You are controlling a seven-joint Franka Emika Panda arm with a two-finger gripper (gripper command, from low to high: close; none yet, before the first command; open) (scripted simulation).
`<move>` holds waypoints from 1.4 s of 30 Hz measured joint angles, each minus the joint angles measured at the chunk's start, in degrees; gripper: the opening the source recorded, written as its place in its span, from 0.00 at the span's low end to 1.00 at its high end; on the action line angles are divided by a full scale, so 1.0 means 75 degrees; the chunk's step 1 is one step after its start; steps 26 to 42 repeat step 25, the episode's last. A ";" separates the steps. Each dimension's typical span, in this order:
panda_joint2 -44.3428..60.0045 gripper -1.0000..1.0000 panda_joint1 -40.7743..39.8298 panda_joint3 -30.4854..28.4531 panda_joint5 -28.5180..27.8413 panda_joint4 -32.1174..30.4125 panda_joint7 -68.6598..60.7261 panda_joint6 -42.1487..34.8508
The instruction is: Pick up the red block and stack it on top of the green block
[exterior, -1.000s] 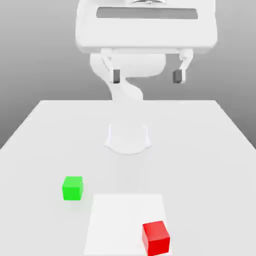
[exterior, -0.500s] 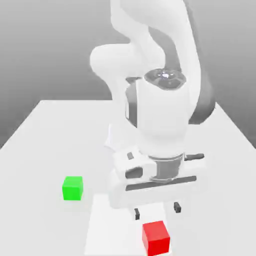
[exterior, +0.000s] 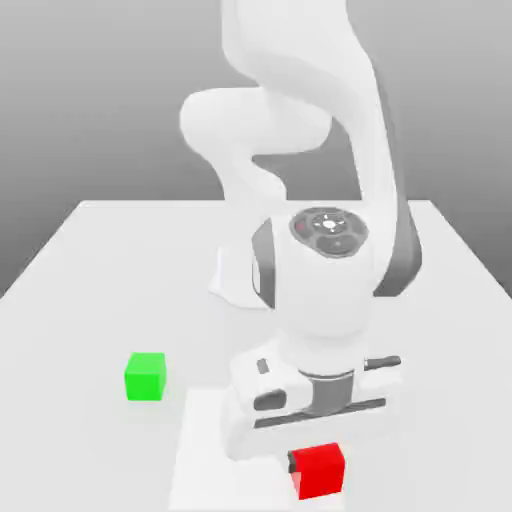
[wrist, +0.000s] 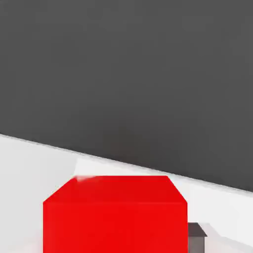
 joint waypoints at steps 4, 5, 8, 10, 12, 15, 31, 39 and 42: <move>-0.1104 0.00 -0.0670 -0.0793 -0.0404 -0.0921 0.0684 -0.0160; -0.1381 0.00 -0.1021 -0.0965 -0.0521 -0.1177 0.0879 -0.0175; -0.2200 0.00 -0.1963 -0.1220 -0.0773 -0.1955 0.1401 -0.0203; -0.2736 0.00 -0.2285 -0.1441 -0.0850 -0.2479 0.1687 -0.0211; -0.3260 0.00 -0.2692 -0.1699 -0.0866 -0.3007 0.1934 -0.0213; -0.3486 0.00 -0.3027 -0.1989 -0.0737 -0.3504 0.2080 0.0047; -0.1653 1.00 -0.2675 -0.2068 0.0307 -0.3523 0.1402 0.1877; -0.1653 1.00 -0.2675 -0.2068 0.0307 -0.3523 0.1402 0.1877; -0.1653 1.00 -0.2675 -0.2068 0.0307 -0.3523 0.1402 0.1877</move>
